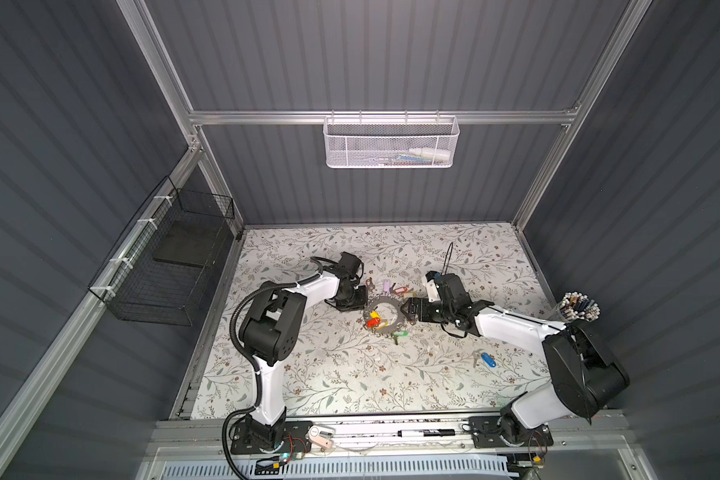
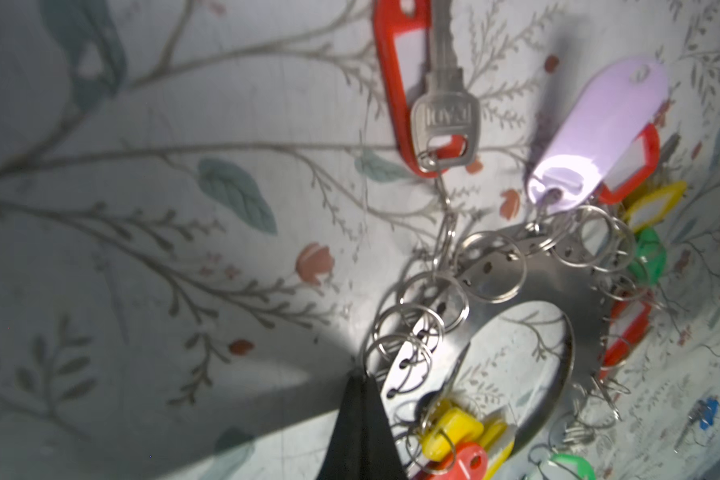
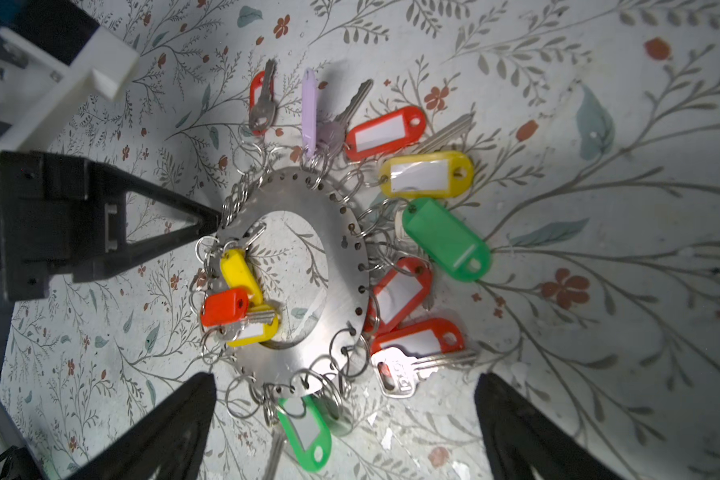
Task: Put the keys on the keyring
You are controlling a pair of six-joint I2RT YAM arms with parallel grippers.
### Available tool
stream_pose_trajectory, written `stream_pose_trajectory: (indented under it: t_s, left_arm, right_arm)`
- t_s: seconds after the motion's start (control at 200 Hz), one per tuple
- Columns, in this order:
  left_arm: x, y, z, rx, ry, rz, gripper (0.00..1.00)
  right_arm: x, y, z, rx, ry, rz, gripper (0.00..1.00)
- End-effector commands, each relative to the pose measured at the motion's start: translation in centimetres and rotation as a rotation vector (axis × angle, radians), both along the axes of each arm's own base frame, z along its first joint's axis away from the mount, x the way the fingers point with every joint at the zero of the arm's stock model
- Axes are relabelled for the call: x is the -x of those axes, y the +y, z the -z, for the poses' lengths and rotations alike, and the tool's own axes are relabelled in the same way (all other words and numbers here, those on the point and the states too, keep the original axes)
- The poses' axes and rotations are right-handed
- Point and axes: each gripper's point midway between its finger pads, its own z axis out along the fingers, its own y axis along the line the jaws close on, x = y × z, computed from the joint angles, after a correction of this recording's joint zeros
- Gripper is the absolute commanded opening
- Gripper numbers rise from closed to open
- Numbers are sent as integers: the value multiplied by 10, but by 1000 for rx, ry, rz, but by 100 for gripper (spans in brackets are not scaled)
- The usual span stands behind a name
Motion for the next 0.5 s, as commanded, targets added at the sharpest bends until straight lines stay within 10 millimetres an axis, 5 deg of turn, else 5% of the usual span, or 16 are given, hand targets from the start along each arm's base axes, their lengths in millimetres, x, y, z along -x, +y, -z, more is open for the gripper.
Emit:
stream_pose_trajectory:
  t_s: [0.0, 0.22, 0.405, 0.495]
  left_arm:
    - [30, -19, -9, 100, 41, 43, 0]
    - [80, -53, -8, 149, 57, 135, 5]
    - [61, -10, -28, 132, -61, -6, 21]
    - [58, -14, -44, 225, -113, 21, 33]
  right_arm:
    - [-1, 0, 1, -5, 10, 9, 99]
    - [-4, 0, -1, -40, 15, 18, 99]
    - [-2, 1, 0, -45, 21, 17, 99]
    - [1, 4, -3, -68, 32, 1, 99]
